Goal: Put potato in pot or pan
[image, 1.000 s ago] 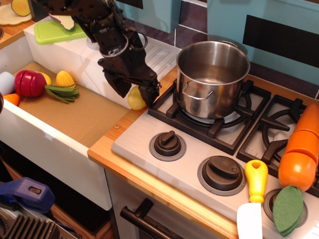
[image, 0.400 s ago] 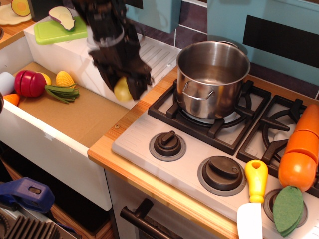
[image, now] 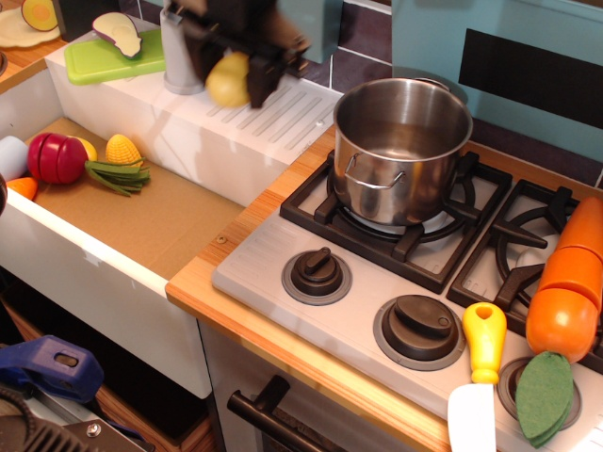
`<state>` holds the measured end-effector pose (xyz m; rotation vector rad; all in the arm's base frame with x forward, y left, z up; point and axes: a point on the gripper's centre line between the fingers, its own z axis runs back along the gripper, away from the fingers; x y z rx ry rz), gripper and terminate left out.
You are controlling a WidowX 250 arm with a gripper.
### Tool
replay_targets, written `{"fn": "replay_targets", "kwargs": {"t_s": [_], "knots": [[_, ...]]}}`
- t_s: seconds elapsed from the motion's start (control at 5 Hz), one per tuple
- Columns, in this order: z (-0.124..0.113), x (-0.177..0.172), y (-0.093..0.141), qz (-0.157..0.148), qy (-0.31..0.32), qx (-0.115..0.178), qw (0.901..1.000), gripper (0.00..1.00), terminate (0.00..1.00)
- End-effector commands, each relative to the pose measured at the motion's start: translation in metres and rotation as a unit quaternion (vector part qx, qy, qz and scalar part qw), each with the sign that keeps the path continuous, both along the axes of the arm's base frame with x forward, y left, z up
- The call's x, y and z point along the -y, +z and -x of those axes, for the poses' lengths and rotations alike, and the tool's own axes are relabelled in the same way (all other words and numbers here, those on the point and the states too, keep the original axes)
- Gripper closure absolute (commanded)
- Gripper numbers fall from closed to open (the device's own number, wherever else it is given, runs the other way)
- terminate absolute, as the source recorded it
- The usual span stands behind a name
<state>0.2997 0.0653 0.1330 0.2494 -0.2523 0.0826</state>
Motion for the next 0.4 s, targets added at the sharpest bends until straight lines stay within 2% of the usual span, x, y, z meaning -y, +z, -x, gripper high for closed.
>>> {"fn": "replay_targets", "kwargs": {"t_s": [0.0,0.2], "knots": [[-0.024,0.025,0.028,-0.003,0.006,0.040,0.9992,1.00,0.00],[-0.039,0.046,0.033,0.034,0.020,0.029,0.9988,1.00,0.00]]}}
